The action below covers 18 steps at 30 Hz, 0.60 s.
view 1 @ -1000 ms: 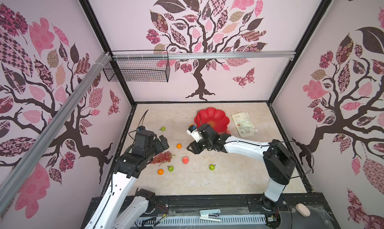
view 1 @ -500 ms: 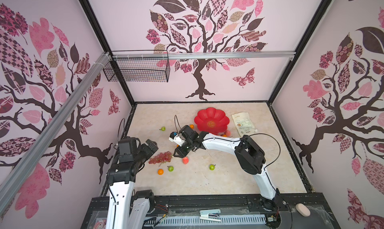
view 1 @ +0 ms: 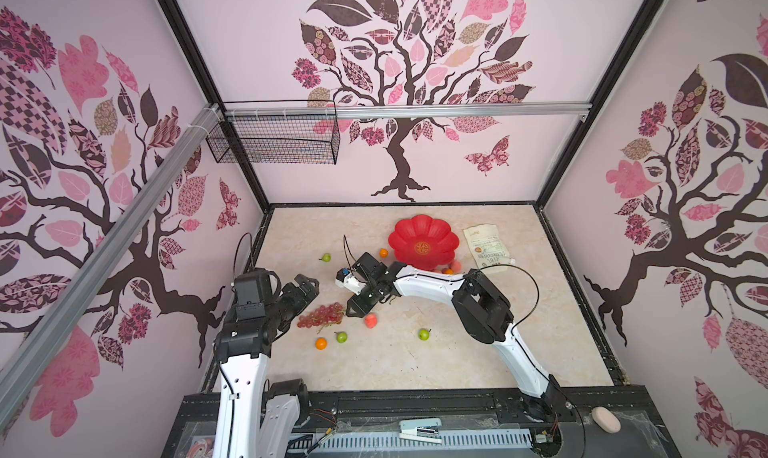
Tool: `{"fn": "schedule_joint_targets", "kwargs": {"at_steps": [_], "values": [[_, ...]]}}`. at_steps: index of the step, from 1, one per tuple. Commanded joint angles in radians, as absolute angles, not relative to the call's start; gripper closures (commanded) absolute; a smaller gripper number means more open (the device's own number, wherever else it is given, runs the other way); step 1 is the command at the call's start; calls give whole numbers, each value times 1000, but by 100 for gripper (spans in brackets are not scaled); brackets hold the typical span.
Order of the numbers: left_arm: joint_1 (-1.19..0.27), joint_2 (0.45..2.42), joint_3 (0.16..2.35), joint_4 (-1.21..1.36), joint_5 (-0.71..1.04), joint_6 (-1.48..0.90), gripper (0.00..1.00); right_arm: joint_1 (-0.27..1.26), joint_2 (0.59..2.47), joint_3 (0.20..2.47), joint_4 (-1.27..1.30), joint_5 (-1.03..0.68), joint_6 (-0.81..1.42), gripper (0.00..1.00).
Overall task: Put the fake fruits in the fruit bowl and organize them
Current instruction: 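Move the right gripper across to the pink grape bunch, then close the right gripper on the grape stem and lift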
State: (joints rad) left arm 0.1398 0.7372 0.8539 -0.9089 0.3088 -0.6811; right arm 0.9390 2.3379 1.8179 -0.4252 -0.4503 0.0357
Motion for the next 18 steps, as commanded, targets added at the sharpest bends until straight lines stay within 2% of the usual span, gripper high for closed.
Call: {"fn": "schedule_joint_targets", "kwargs": {"at_steps": [1, 18], "values": [[145, 741, 832, -882, 316, -672, 2, 938, 2393, 1868, -467, -469, 20, 62], [145, 749, 818, -876, 305, -663, 2, 937, 2461, 1952, -496, -496, 29, 74]]}}
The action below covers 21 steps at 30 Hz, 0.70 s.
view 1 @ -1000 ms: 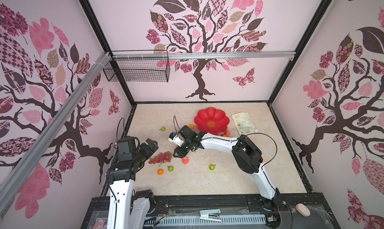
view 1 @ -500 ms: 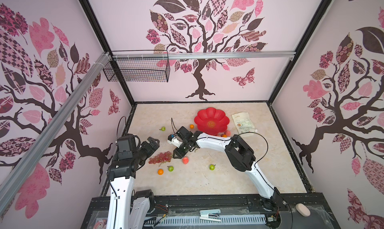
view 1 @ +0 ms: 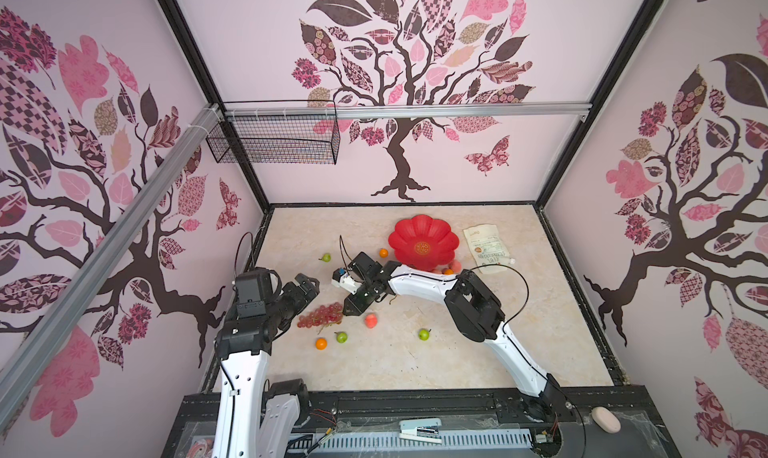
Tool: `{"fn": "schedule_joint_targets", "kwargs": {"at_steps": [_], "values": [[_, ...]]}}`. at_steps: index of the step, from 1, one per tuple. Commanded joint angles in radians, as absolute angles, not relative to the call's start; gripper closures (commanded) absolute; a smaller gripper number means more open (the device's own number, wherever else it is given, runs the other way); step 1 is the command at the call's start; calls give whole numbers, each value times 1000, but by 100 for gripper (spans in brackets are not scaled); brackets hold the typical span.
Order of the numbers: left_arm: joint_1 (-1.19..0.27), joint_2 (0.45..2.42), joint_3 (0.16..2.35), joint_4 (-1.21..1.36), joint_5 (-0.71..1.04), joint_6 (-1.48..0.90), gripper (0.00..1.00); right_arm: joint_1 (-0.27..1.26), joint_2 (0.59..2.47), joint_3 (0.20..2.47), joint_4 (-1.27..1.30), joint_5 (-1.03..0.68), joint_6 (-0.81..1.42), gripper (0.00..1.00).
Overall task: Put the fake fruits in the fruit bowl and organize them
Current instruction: 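Close the right gripper on the grape stem and lift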
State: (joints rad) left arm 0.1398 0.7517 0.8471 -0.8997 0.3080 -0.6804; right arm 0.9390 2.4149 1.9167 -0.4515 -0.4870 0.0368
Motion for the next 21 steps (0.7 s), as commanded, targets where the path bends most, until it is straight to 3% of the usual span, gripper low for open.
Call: {"fn": "schedule_joint_targets", "kwargs": {"at_steps": [1, 9, 15, 21], "values": [[145, 749, 815, -876, 305, -663, 2, 938, 2461, 1958, -500, -498, 28, 76], [145, 747, 818, -877, 298, -643, 2, 938, 2461, 1988, -519, -500, 26, 86], [145, 742, 822, -853, 320, -637, 2, 937, 2432, 2003, -532, -491, 38, 100], [145, 739, 846, -866, 264, -608, 2, 937, 2395, 2059, -574, -494, 48, 100]]}}
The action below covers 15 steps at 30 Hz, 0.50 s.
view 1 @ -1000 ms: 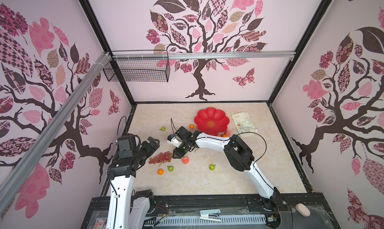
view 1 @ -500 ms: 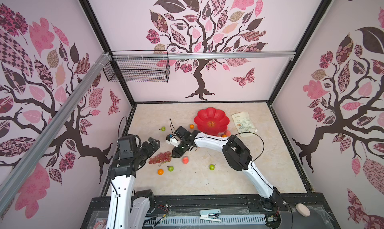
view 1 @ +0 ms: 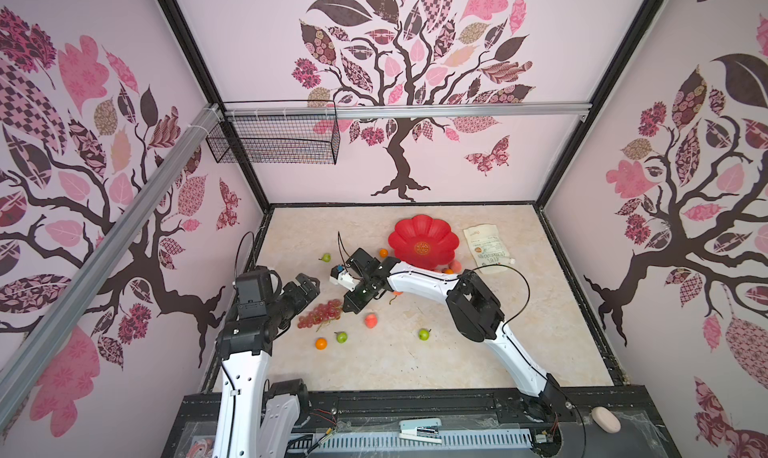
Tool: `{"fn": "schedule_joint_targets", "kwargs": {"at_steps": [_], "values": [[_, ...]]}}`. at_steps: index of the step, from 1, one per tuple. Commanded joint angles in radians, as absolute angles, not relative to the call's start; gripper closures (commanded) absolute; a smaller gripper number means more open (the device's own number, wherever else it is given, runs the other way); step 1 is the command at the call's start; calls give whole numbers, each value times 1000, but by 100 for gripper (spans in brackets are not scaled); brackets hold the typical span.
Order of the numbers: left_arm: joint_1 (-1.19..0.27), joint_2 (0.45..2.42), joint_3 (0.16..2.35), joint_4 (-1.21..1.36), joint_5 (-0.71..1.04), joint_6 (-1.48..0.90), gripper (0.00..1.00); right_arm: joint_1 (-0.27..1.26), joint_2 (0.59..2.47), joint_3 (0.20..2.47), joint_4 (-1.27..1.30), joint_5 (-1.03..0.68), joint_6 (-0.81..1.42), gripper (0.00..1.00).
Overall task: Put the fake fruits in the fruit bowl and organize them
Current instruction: 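Close the right gripper on the grape stem and lift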
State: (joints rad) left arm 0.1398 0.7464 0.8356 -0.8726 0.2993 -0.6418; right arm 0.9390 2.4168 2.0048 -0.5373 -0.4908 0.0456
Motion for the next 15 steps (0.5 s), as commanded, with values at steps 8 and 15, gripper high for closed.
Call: {"fn": "schedule_joint_targets", "kwargs": {"at_steps": [8, 15], "values": [[145, 729, 910, -919, 51, -625, 2, 938, 2290, 2057, -550, -464, 92, 100], [145, 729, 932, -912, -9, -637, 2, 938, 2228, 2094, -530, -465, 123, 100]]}}
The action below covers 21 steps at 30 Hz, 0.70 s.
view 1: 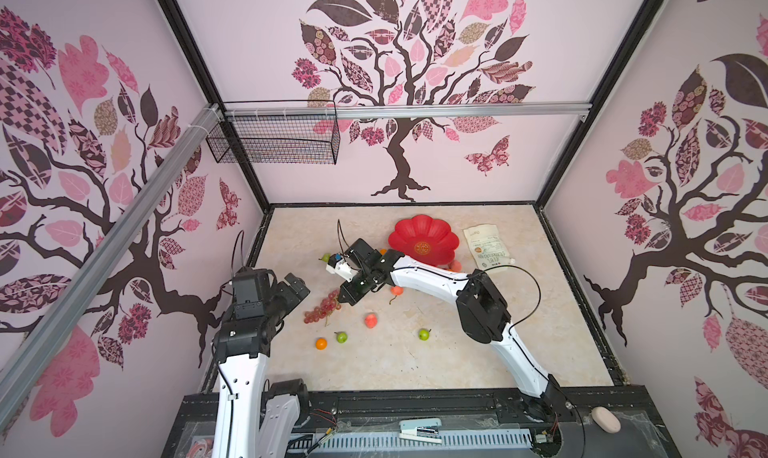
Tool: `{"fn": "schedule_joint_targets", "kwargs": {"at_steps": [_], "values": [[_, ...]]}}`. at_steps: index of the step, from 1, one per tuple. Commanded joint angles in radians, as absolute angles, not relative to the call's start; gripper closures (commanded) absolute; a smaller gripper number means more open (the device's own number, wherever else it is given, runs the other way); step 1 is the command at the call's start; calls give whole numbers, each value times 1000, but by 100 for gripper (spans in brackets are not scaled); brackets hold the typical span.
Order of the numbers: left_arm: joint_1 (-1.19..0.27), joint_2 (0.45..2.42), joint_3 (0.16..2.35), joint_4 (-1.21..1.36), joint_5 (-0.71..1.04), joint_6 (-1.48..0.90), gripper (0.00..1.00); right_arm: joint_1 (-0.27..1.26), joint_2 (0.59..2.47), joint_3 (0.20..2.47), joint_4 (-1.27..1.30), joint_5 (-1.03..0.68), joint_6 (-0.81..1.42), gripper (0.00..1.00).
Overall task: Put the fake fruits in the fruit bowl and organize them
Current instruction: 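Close the right gripper on the grape stem and lift, then carry the grapes over the red bowl with the right gripper while the left gripper approaches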
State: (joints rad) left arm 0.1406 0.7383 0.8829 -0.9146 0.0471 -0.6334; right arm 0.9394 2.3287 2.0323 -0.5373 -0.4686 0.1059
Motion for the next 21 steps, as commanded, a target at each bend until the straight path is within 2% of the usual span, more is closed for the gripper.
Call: {"fn": "schedule_joint_targets", "kwargs": {"at_steps": [1, 3, 8, 13, 18, 21], "values": [[145, 727, 931, -907, -5, -633, 2, 938, 2227, 2110, -537, -465, 123, 100], [145, 728, 930, -889, 27, -604, 2, 937, 2225, 2146, -561, -461, 123, 100], [145, 752, 948, -838, 232, -510, 2, 933, 2188, 2169, -588, -402, 125, 100], [145, 783, 948, -741, 383, -517, 2, 905, 2107, 2110, -561, -373, 151, 100], [114, 808, 933, -657, 434, -541, 2, 858, 2015, 2019, -535, -354, 180, 100], [42, 818, 931, -628, 404, -533, 2, 812, 1947, 1932, -494, -352, 203, 100]]}}
